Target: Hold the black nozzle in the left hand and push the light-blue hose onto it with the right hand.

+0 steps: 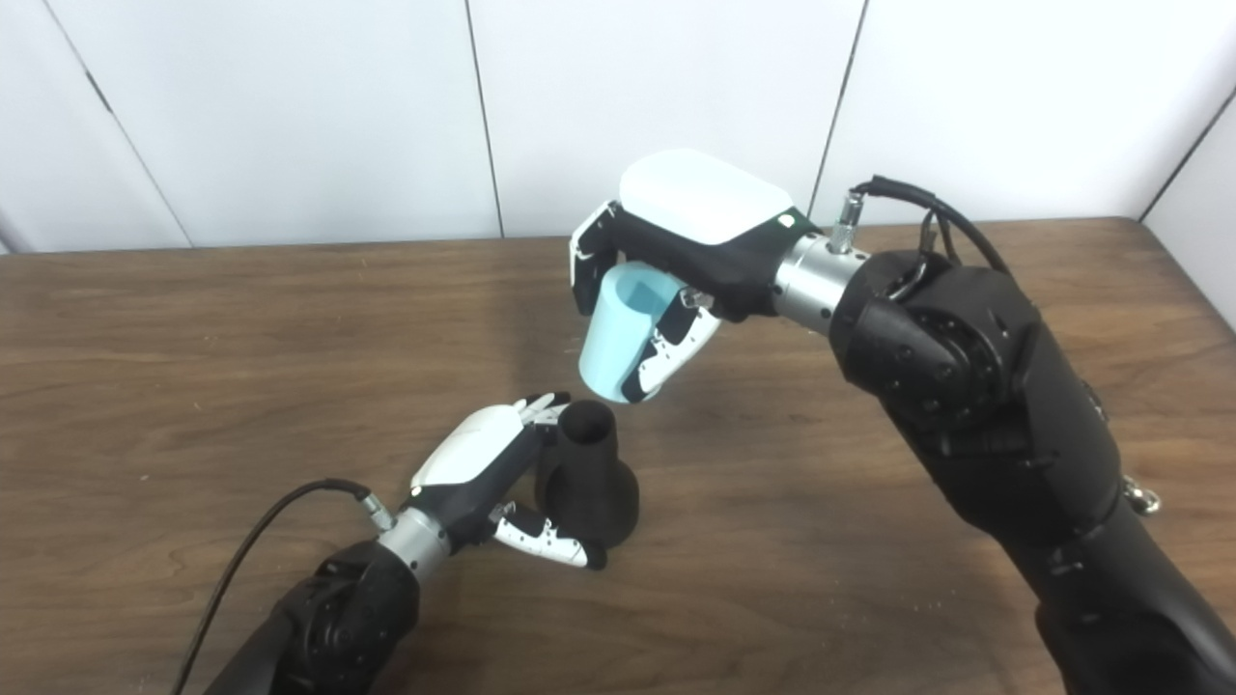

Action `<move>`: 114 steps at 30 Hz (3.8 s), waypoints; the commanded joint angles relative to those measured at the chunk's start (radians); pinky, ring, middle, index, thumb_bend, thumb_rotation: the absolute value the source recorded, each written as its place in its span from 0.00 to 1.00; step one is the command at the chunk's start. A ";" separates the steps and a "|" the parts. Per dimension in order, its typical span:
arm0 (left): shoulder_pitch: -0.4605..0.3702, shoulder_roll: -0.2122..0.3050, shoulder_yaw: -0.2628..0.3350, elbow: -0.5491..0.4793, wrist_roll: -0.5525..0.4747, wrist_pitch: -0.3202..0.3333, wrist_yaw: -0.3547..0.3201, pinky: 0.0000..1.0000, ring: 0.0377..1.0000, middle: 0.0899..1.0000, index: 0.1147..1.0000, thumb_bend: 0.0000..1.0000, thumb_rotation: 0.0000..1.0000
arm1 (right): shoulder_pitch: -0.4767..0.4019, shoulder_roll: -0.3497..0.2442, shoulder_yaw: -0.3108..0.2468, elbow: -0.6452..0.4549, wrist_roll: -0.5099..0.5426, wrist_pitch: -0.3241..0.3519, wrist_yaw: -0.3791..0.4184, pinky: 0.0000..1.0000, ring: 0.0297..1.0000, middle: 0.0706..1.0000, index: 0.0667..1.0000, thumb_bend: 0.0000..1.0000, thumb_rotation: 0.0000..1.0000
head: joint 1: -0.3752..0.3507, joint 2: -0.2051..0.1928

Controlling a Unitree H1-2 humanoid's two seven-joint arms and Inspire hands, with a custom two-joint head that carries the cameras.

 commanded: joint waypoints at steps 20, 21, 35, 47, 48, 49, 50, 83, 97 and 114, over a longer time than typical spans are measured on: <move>0.057 0.027 -0.047 0.102 0.032 0.079 -0.108 1.00 1.00 0.89 0.41 0.52 0.05 | -0.052 0.022 0.020 -0.039 -0.011 0.008 0.077 0.30 0.41 0.48 0.45 0.50 0.00 | -0.005 0.019; 0.056 0.026 -0.047 0.103 0.032 0.079 -0.107 1.00 1.00 0.89 0.41 0.52 0.05 | -0.052 0.022 0.019 -0.041 -0.009 0.008 0.080 0.30 0.41 0.48 0.45 0.50 0.00 | -0.003 0.019; 0.054 0.020 -0.054 0.114 0.036 0.085 -0.111 1.00 1.00 0.89 0.41 0.52 0.05 | -0.098 0.015 -0.012 -0.030 0.052 0.038 0.086 0.30 0.41 0.48 0.46 0.50 0.00 | -0.004 0.022; 0.050 0.013 -0.055 0.112 0.032 0.088 -0.114 1.00 1.00 0.89 0.41 0.52 0.05 | -0.082 0.047 -0.008 -0.037 0.032 0.047 0.058 0.29 0.40 0.48 0.48 0.49 0.00 | 0.000 0.027; 0.050 0.013 -0.055 0.112 0.032 0.087 -0.113 1.00 1.00 0.89 0.41 0.52 0.05 | -0.079 0.050 -0.006 -0.038 0.029 0.047 0.059 0.29 0.40 0.48 0.48 0.49 0.00 | 0.001 0.029; 0.050 0.013 -0.055 0.113 0.033 0.086 -0.113 1.00 1.00 0.89 0.41 0.52 0.05 | -0.077 0.052 -0.002 -0.038 0.023 0.045 0.060 0.29 0.40 0.48 0.48 0.50 0.00 | 0.002 0.030; 0.050 0.012 -0.055 0.112 0.033 0.087 -0.113 1.00 1.00 0.89 0.41 0.52 0.05 | -0.075 0.052 0.001 -0.038 0.019 0.042 0.060 0.30 0.40 0.48 0.48 0.50 0.00 | 0.002 0.030; 0.044 0.011 -0.057 0.103 0.037 0.096 -0.115 1.00 1.00 0.88 0.41 0.52 0.05 | -0.057 0.012 0.047 -0.031 -0.028 0.018 0.117 0.30 0.42 0.46 0.44 0.50 0.00 | -0.001 0.049; 0.040 0.005 -0.058 0.111 0.034 0.099 -0.115 1.00 1.00 0.88 0.41 0.52 0.05 | -0.060 0.043 0.015 -0.031 0.108 0.143 0.132 0.31 0.42 0.46 0.44 0.50 0.00 | -0.001 0.054; 0.029 -0.010 -0.062 0.130 0.034 0.103 -0.112 1.00 1.00 0.88 0.41 0.52 0.05 | -0.065 0.035 0.019 -0.021 0.105 0.158 0.164 0.31 0.42 0.47 0.45 0.50 0.00 | -0.001 0.054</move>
